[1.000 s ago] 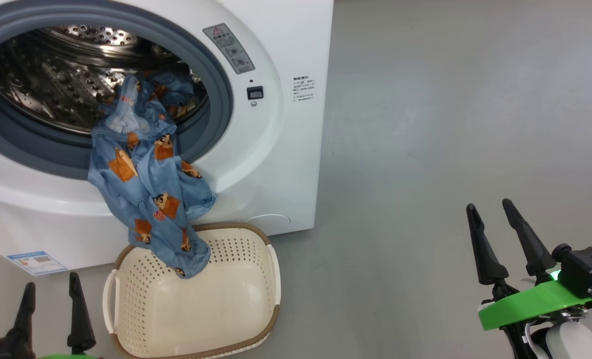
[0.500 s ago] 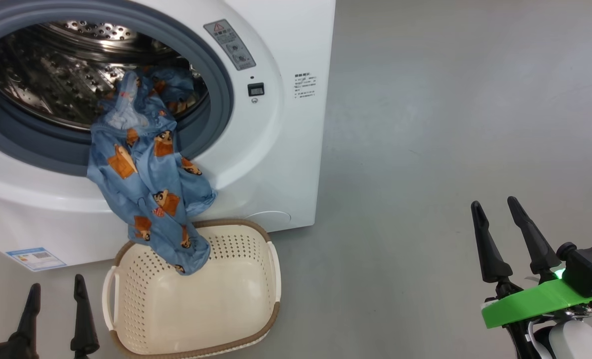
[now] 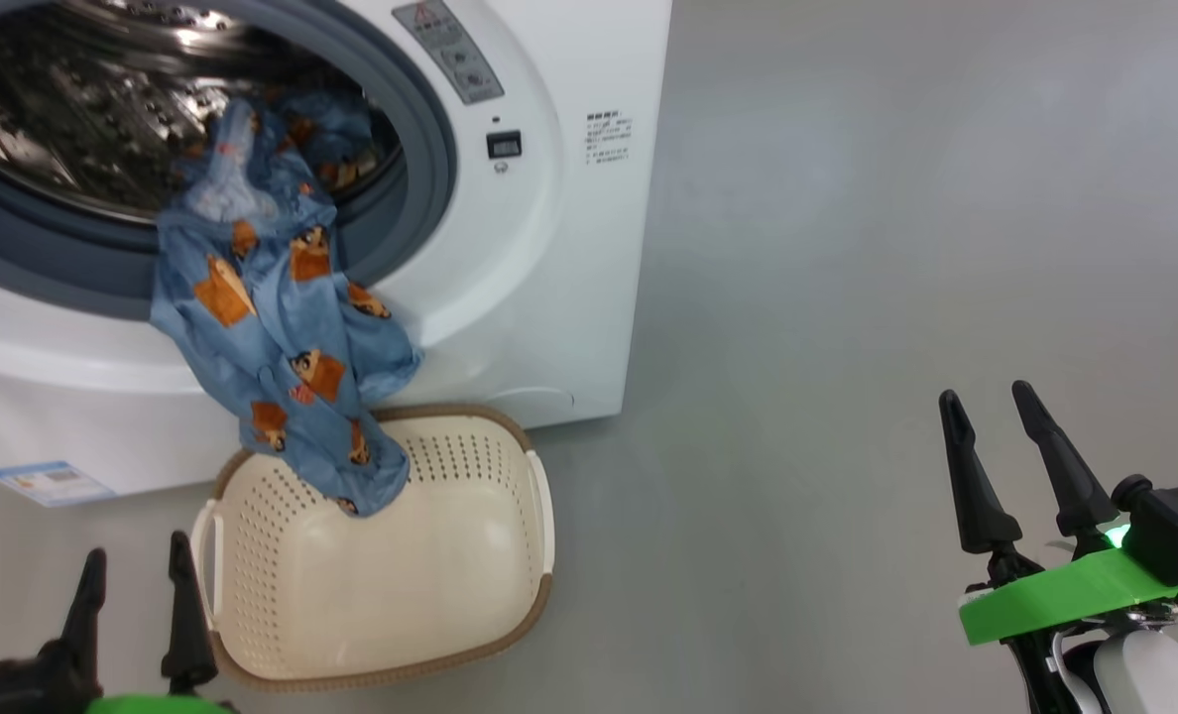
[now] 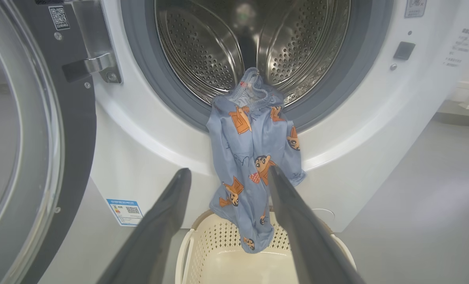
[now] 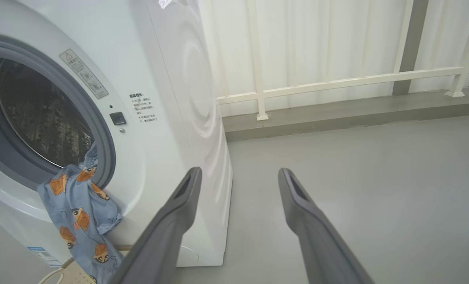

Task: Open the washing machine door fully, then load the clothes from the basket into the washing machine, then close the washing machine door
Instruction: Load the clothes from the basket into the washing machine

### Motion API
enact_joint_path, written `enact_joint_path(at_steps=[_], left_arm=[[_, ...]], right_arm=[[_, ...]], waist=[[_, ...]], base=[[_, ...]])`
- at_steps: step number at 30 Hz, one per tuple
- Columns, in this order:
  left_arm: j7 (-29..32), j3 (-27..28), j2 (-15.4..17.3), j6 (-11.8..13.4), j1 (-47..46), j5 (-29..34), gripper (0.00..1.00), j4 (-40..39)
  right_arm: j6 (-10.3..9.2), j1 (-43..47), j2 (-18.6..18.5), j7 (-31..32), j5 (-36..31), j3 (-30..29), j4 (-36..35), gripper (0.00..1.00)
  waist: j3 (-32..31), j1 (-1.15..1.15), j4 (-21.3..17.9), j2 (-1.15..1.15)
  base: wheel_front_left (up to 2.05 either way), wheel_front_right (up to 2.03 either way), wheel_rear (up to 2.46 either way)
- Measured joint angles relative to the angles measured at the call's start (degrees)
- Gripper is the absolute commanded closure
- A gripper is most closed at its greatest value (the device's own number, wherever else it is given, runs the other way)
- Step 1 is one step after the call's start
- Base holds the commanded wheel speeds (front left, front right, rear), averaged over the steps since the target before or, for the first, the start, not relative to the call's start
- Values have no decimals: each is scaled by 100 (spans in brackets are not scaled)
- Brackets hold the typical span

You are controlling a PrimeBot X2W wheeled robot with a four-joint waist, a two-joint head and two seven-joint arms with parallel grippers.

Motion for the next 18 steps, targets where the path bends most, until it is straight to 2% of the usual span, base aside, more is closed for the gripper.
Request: enact_joint_path(at_steps=[12, 18], left_arm=[[4, -291, 63, -43, -1351, -231, 0, 1399], [5, -695, 356, -57, -2156, -524, 0, 2125]], right_arm=[[0, -655, 134, 0, -10, 4, -134, 0], [0, -974, 175, 0, -14, 24, -165, 0]], waist=[[886, 0, 1, 0], [1397, 0, -53, 0]], base=[[0, 0, 0], [0, 0, 0]])
